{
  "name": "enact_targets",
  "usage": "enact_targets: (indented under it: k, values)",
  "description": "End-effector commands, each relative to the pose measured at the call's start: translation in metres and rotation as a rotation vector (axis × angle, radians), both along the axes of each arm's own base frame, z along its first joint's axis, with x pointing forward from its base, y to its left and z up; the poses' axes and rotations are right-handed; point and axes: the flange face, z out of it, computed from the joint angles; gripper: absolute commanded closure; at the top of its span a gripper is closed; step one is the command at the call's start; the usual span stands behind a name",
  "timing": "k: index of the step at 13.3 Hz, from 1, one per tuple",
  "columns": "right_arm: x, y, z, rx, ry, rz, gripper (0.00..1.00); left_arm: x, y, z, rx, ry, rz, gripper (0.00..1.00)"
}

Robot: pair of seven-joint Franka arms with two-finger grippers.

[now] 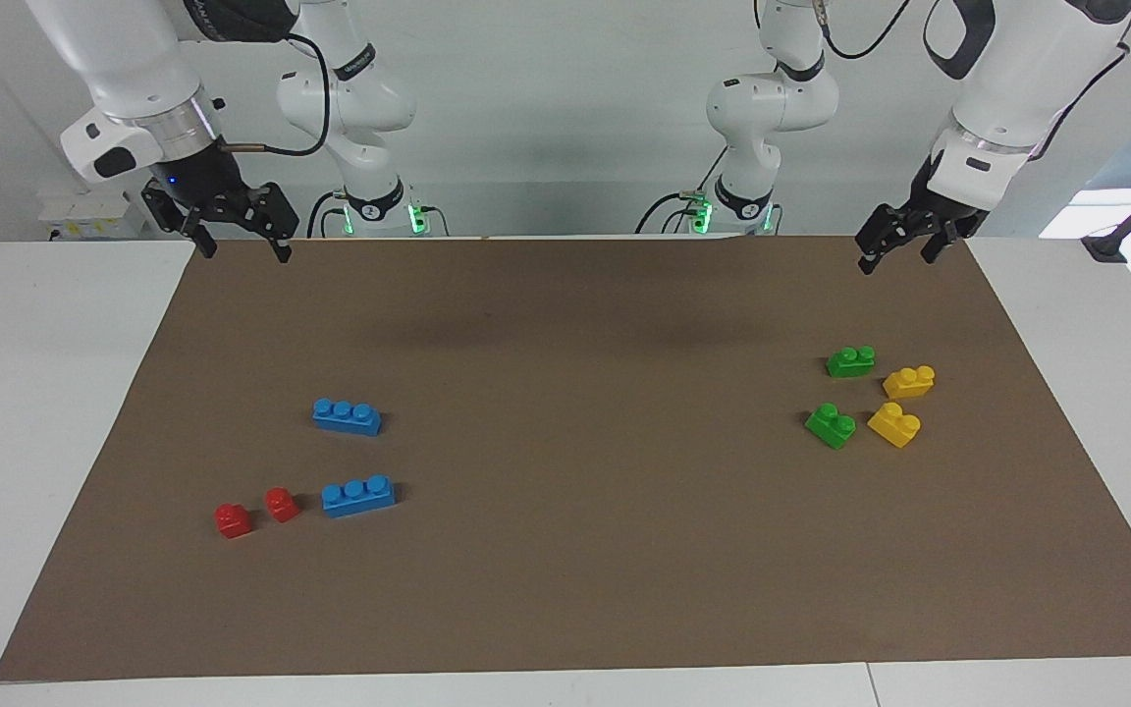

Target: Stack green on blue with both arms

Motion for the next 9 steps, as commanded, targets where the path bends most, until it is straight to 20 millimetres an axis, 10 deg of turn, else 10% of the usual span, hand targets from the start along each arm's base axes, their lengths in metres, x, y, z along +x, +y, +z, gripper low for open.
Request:
enact_targets:
  k: [1, 9]
  values:
    - [-0.007, -0.005, 0.001, 0.003, -0.002, 0.011, 0.00, -0.009, -0.002, 0.003, -0.011, 0.004, 0.032, 0.00]
    - [-0.009, -0.024, -0.002, 0.002, 0.006, -0.010, 0.00, -0.018, -0.001, -0.015, -0.008, 0.002, 0.105, 0.00]
